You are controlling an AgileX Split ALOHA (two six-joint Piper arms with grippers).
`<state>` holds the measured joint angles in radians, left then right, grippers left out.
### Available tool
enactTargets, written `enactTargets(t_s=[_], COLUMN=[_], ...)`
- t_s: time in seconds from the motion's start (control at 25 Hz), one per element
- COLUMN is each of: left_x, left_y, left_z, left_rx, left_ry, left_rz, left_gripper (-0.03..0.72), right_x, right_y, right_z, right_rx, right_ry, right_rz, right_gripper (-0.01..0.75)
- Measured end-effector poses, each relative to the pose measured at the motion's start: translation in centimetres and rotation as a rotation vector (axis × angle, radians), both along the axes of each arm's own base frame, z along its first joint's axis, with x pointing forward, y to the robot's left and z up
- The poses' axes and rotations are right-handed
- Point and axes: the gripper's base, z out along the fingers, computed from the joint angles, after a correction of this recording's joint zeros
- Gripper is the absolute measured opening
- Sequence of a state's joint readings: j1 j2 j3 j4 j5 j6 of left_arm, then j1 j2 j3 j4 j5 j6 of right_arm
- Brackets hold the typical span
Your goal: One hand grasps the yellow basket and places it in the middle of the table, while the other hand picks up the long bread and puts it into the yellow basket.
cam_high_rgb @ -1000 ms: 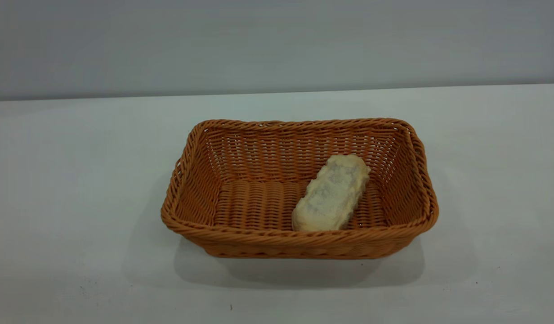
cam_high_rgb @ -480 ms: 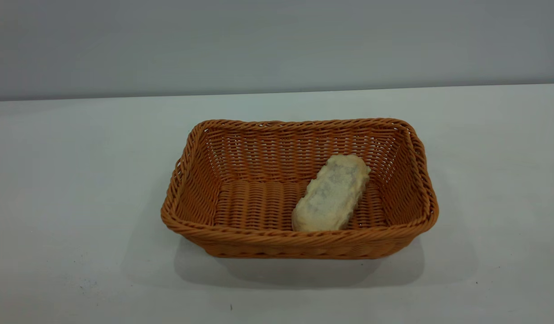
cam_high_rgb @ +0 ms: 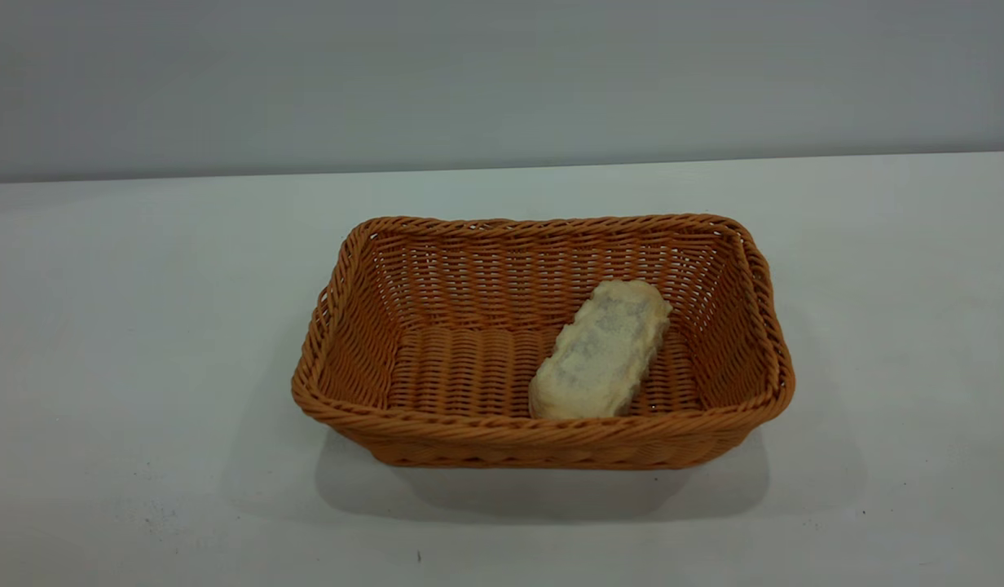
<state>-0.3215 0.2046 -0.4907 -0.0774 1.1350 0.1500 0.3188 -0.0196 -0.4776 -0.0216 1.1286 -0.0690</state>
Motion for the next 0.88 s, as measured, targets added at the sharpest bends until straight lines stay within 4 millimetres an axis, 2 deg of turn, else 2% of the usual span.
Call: enactTargets(t_s=[0.88], left_x=[-0.39], left_y=[0.14], left_z=[0.02], left_rx=[-0.014], left_ry=[-0.031], left_rz=[0.019], left_gripper=[0.577], right_x=[-0.01], right_y=[0.02], right_z=[0.00], right_rx=[0.001], right_ry=[0.000], right_rz=[-0.009], right_gripper=[0.557])
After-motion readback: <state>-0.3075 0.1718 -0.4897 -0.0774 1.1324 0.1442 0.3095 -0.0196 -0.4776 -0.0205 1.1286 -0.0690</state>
